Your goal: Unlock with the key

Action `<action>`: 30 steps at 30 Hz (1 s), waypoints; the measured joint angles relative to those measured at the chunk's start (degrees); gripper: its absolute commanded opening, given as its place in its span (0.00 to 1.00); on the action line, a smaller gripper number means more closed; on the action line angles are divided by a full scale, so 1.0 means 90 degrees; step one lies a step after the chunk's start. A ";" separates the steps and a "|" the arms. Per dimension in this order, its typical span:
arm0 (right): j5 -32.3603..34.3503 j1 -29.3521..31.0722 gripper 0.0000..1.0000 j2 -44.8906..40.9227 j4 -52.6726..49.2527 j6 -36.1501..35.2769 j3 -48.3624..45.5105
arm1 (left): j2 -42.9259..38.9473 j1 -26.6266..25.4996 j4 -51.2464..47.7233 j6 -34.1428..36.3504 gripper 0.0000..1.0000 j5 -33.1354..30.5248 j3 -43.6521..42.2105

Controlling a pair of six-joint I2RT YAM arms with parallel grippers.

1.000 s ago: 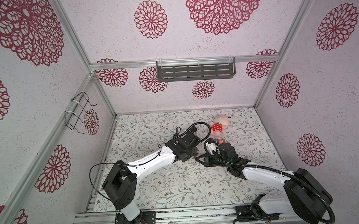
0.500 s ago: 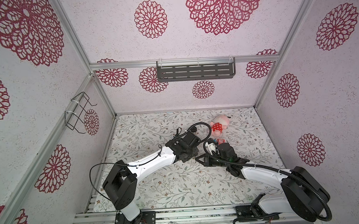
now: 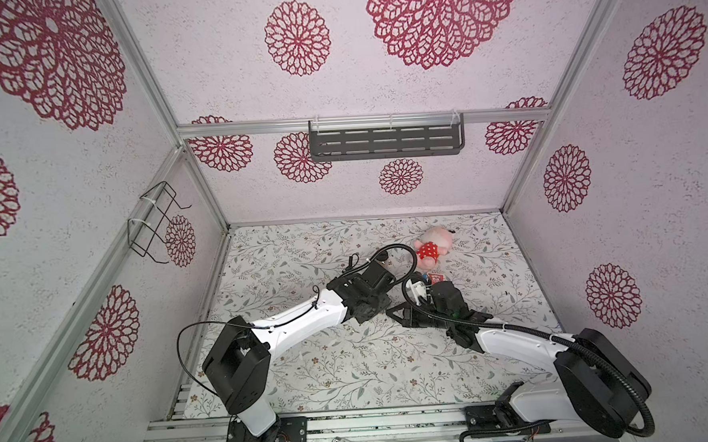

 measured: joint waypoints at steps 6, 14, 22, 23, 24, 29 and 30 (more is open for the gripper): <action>-0.0041 0.0002 0.00 0.0000 0.0000 -0.0044 0.0012 | 0.0000 -0.0005 0.0002 -0.0051 0.00 -0.0044 0.0000; -0.0049 0.0005 0.00 -0.0053 -0.0005 -0.0046 0.0010 | -0.0041 -0.0005 0.0146 -0.0301 0.00 -0.0277 -0.0058; -0.0097 0.0017 0.00 -0.0058 0.0007 -0.0044 0.0010 | -0.0143 -0.0007 0.0226 -0.0486 0.00 -0.0386 -0.0107; -0.0100 0.0017 0.00 -0.0058 0.0015 -0.0044 0.0010 | -0.0143 -0.0007 0.0238 -0.0503 0.00 -0.0391 -0.0107; -0.0102 0.0017 0.00 -0.0058 0.0041 -0.0041 0.0010 | -0.0143 -0.0007 0.0255 -0.0520 0.00 -0.0393 -0.0114; -0.0172 0.0017 0.00 -0.0058 0.0313 0.0053 0.0002 | -0.0143 -0.0007 0.0345 -0.0549 0.00 -0.0364 -0.0134; -0.0189 0.0017 0.00 -0.0056 0.0355 0.0075 0.0002 | -0.0143 -0.0007 0.0359 -0.0549 0.00 -0.0357 -0.0134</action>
